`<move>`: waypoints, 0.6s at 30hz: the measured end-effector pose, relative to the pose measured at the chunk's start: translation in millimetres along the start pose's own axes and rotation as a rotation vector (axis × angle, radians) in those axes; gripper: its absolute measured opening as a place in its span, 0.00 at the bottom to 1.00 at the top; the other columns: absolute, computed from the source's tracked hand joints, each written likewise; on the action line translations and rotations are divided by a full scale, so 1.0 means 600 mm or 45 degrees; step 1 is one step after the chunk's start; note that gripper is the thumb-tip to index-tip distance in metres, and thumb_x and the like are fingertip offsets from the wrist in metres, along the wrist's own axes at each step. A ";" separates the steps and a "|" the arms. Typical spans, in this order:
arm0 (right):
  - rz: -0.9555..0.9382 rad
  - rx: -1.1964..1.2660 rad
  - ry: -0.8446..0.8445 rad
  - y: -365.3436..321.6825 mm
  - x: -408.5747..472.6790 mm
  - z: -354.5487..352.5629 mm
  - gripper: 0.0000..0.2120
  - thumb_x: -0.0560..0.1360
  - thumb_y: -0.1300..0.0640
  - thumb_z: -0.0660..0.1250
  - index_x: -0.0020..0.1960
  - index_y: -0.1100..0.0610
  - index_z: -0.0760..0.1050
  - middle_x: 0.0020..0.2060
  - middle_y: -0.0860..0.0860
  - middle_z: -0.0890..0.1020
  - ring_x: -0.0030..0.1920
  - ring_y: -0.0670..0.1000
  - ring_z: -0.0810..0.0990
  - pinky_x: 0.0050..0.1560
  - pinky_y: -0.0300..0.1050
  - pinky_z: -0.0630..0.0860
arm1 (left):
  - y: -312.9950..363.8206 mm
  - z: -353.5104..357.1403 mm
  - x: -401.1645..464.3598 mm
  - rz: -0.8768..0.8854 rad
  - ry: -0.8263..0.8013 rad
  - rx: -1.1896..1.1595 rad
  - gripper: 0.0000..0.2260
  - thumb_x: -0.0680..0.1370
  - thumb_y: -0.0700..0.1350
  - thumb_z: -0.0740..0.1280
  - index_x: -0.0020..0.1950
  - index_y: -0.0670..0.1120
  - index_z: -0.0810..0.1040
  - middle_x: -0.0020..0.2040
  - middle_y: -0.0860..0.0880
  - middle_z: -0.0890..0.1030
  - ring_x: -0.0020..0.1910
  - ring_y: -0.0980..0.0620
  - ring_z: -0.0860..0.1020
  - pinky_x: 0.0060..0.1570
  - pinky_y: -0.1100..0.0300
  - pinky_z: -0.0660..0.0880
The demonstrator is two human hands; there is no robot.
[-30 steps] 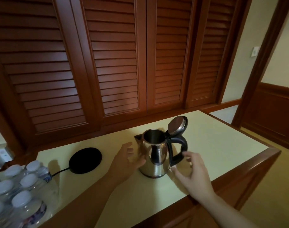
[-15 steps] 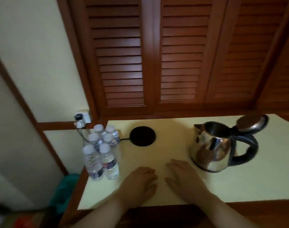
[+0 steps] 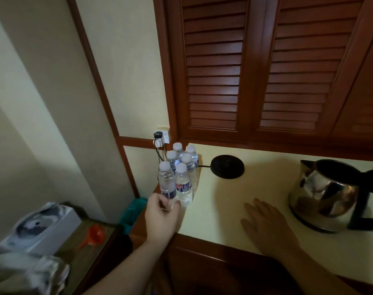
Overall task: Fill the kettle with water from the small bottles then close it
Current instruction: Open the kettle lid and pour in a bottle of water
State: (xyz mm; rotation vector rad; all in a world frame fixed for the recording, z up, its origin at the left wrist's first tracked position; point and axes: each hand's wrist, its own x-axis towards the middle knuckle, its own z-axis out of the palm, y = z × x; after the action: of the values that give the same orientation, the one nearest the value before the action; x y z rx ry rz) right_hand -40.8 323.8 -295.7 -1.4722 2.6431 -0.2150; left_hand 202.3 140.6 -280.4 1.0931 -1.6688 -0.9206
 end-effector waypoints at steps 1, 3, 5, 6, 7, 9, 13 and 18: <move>-0.001 0.013 -0.006 0.002 0.000 0.002 0.36 0.78 0.32 0.40 0.83 0.43 0.53 0.83 0.50 0.53 0.82 0.53 0.51 0.81 0.52 0.50 | 0.002 -0.002 0.006 -0.082 0.040 -0.040 0.14 0.72 0.40 0.76 0.44 0.49 0.71 0.42 0.45 0.77 0.41 0.47 0.77 0.51 0.42 0.78; -0.012 0.039 -0.005 0.005 0.001 0.004 0.33 0.80 0.34 0.44 0.83 0.44 0.54 0.84 0.50 0.53 0.82 0.53 0.51 0.81 0.53 0.50 | 0.016 -0.006 0.028 -0.159 0.029 -0.068 0.18 0.72 0.39 0.78 0.52 0.50 0.71 0.49 0.48 0.78 0.47 0.50 0.78 0.56 0.45 0.79; -0.030 0.040 0.003 0.009 0.000 0.006 0.31 0.82 0.35 0.46 0.83 0.44 0.54 0.84 0.51 0.52 0.83 0.54 0.49 0.81 0.53 0.49 | 0.037 -0.010 0.058 -0.173 -0.143 -0.096 0.29 0.72 0.43 0.80 0.67 0.50 0.69 0.59 0.55 0.78 0.56 0.55 0.79 0.60 0.54 0.77; -0.041 0.050 0.007 0.011 -0.001 0.007 0.30 0.83 0.36 0.47 0.83 0.44 0.53 0.84 0.51 0.51 0.83 0.54 0.49 0.81 0.53 0.48 | 0.048 -0.009 0.071 -0.184 -0.236 -0.127 0.34 0.72 0.46 0.81 0.72 0.52 0.67 0.61 0.58 0.78 0.59 0.56 0.79 0.61 0.54 0.77; -0.053 0.069 0.010 0.014 -0.002 0.007 0.30 0.84 0.37 0.48 0.83 0.45 0.53 0.84 0.52 0.51 0.83 0.54 0.48 0.81 0.53 0.47 | 0.055 -0.008 0.082 -0.207 -0.314 -0.145 0.34 0.72 0.47 0.81 0.73 0.53 0.68 0.62 0.58 0.80 0.59 0.54 0.81 0.60 0.53 0.79; -0.087 0.074 0.025 0.018 -0.005 0.010 0.30 0.83 0.37 0.47 0.83 0.46 0.54 0.84 0.53 0.52 0.83 0.55 0.49 0.81 0.54 0.48 | 0.068 -0.008 0.091 -0.278 -0.349 -0.131 0.25 0.73 0.46 0.80 0.66 0.53 0.74 0.56 0.54 0.84 0.56 0.48 0.84 0.56 0.49 0.82; -0.114 0.124 0.049 0.029 -0.024 0.008 0.31 0.82 0.35 0.49 0.82 0.46 0.57 0.83 0.52 0.55 0.83 0.54 0.51 0.81 0.54 0.50 | 0.066 -0.014 0.068 -0.283 -0.200 0.008 0.17 0.72 0.41 0.78 0.55 0.55 0.77 0.51 0.52 0.84 0.51 0.48 0.84 0.57 0.44 0.81; -0.189 0.194 0.149 0.048 -0.055 0.013 0.33 0.80 0.33 0.50 0.81 0.46 0.62 0.82 0.51 0.59 0.82 0.52 0.54 0.81 0.51 0.52 | 0.062 -0.031 -0.028 -0.180 -0.161 0.031 0.17 0.73 0.41 0.77 0.59 0.55 0.80 0.52 0.54 0.85 0.52 0.53 0.83 0.53 0.52 0.80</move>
State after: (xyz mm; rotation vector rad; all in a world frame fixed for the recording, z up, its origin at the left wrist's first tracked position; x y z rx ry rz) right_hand -46.2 366.0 -307.7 -1.6522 2.5382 -0.5186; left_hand 213.6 166.7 -245.5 1.2031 -1.7256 -1.0819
